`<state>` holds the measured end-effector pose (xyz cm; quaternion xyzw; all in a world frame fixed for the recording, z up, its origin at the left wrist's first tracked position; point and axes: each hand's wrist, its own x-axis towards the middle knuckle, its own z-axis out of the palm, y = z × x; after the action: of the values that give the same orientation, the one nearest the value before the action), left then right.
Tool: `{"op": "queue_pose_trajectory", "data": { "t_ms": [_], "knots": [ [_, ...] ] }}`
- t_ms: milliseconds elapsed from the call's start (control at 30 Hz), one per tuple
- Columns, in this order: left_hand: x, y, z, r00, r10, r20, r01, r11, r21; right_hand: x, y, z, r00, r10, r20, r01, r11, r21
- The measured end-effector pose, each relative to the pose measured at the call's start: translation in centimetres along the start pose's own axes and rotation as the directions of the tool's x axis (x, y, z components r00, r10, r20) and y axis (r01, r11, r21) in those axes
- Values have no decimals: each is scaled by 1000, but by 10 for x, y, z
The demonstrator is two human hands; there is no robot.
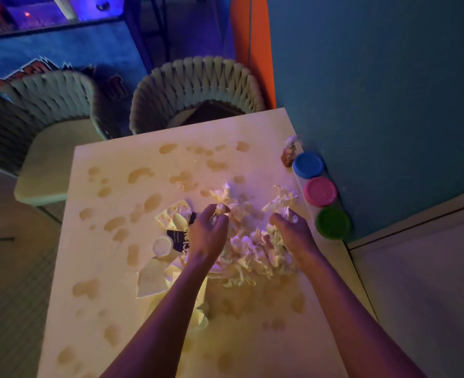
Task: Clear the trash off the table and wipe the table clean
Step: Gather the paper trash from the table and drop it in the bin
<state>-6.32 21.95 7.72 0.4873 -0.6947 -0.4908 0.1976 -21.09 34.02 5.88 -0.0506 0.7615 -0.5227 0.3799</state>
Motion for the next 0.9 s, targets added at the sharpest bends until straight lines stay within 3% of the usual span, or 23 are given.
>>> {"op": "queue_pose_trajectory", "data": {
  "t_ms": [267, 433, 567, 733, 900],
  "knots": [
    [-53, 6, 18, 998, 61, 35, -60, 998, -31, -43, 17, -21, 991, -133, 24, 132, 990, 45],
    [-84, 11, 30, 993, 86, 82, -85, 996, -22, -75, 25, -41, 1000, -11, -21, 12, 997, 81],
    [-102, 13, 39, 982, 129, 137, -130, 991, 3, -103, 32, -58, 995, 66, -76, -48, 973, 224],
    [-123, 13, 42, 956, 198, 219, -207, 978, 21, -130, 42, -69, 976, 92, -198, -8, 922, 388],
    [-155, 2, 40, 893, 233, 386, -257, 966, 12, -175, 62, -69, 908, 115, -403, 68, 909, 412]
  ]
}}
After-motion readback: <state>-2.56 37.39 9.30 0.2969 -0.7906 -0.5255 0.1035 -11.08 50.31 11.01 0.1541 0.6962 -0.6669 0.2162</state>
